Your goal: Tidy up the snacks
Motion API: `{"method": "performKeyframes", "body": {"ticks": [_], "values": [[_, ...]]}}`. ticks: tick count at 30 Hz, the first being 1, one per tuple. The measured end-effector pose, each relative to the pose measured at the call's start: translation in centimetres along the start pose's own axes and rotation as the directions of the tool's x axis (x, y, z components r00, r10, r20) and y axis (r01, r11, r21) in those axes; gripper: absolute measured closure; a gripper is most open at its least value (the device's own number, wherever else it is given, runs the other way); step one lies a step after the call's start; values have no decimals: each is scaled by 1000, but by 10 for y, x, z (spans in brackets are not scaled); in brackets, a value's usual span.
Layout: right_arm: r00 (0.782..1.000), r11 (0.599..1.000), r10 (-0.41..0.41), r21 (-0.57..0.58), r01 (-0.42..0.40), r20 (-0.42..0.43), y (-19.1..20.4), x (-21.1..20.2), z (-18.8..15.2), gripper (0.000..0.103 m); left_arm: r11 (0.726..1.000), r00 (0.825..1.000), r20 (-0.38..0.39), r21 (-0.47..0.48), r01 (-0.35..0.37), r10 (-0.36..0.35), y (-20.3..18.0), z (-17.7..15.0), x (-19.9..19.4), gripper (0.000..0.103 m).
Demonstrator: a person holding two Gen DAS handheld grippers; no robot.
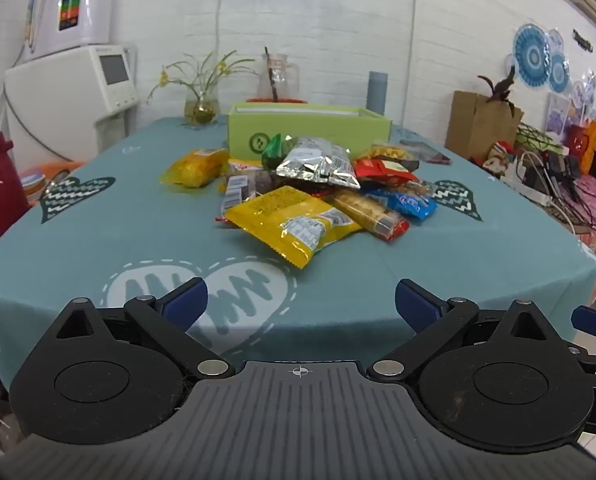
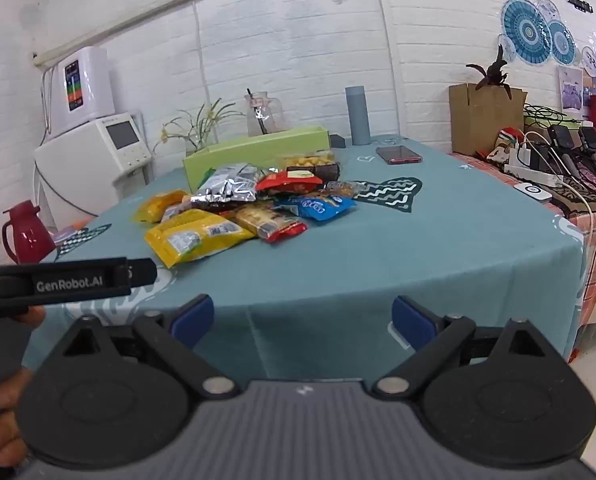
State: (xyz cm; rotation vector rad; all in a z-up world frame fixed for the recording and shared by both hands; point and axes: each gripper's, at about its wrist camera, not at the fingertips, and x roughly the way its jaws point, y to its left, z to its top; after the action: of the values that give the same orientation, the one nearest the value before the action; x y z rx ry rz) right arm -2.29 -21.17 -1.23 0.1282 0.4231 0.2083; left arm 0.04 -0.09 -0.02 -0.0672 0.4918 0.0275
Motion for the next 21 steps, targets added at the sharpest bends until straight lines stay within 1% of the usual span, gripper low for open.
{"method": "performKeyframes", "body": {"ticks": [8,10,12,13,17,21], "values": [[1000,1000,-7,0,7,-18,2,0,0,8,1000,1000,1,0,24,-24,-3,2,5,13],[1000,1000,16,4,-16,-23,-8,6,0,8,1000,1000,3,0,31,-31,-4,3,6,13],[999,1000,28,-1,-28,-16,-5,5,-1,8,999,999,3,1,38,-38,-4,4,8,13],[999,999,35,-3,-35,-12,-4,4,-1,8,1000,1000,8,2,20,-20,-2,-2,1,13],[997,997,73,-20,-73,12,0,-1,-1,8,999,999,8,-2,32,-32,-1,-2,1,13],[996,996,91,-24,-91,10,2,-1,-1,8,1000,1000,9,2,24,-24,-1,-3,1,11]]}}
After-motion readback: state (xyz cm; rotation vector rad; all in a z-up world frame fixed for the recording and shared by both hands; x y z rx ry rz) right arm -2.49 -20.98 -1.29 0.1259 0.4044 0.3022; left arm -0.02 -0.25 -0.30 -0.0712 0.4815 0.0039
